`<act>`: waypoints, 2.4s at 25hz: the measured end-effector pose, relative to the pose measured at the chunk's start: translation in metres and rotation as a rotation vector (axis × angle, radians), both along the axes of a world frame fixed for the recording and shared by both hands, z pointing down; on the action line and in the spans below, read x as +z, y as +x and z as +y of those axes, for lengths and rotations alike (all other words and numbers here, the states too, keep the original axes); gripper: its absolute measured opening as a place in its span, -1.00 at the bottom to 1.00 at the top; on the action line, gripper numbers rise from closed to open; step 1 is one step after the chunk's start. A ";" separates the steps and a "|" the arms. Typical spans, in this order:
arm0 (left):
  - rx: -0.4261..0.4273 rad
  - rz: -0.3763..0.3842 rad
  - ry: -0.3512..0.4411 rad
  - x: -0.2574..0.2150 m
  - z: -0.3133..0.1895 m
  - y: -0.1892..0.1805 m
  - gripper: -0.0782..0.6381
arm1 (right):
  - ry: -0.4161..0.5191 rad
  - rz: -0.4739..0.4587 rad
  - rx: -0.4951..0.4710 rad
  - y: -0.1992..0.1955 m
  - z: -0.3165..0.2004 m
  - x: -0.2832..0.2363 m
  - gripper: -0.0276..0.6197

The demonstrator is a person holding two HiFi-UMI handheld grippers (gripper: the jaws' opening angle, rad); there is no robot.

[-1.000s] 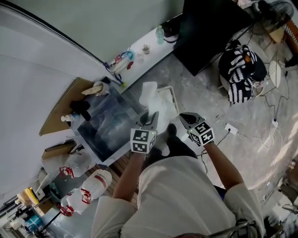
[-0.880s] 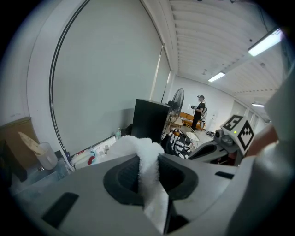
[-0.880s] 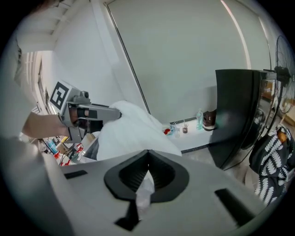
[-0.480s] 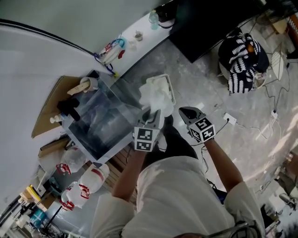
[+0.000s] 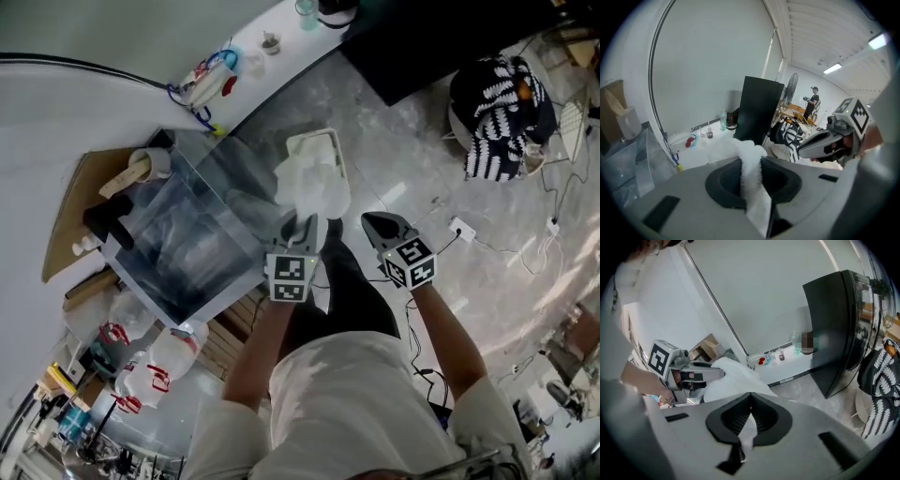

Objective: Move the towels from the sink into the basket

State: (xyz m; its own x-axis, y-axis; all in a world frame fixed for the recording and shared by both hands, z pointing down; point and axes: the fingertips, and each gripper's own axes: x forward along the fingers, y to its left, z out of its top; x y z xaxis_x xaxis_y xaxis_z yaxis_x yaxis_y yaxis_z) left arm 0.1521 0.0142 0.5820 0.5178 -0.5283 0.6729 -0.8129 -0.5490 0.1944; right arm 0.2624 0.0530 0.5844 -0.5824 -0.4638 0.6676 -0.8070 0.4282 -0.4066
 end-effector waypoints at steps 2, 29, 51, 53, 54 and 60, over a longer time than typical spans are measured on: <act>-0.008 -0.005 -0.010 0.018 -0.002 0.004 -0.58 | -0.007 0.005 0.000 0.004 -0.004 0.014 -0.91; -0.196 -0.089 -0.180 0.303 -0.026 0.018 -0.58 | -0.106 -0.037 0.084 0.012 -0.035 0.224 -0.91; -0.238 -0.108 -0.217 0.374 -0.026 0.033 -0.18 | -0.138 -0.028 0.077 0.023 -0.017 0.272 -0.91; -0.236 -0.107 -0.221 0.369 -0.020 0.033 -0.18 | -0.134 -0.027 0.073 0.022 -0.018 0.268 -0.91; -0.234 -0.106 -0.221 0.366 -0.017 0.034 -0.18 | -0.131 -0.027 0.071 0.021 -0.019 0.266 -0.91; -0.248 -0.081 -0.223 0.339 -0.006 0.033 -0.18 | -0.106 -0.027 0.052 0.010 -0.025 0.246 -0.91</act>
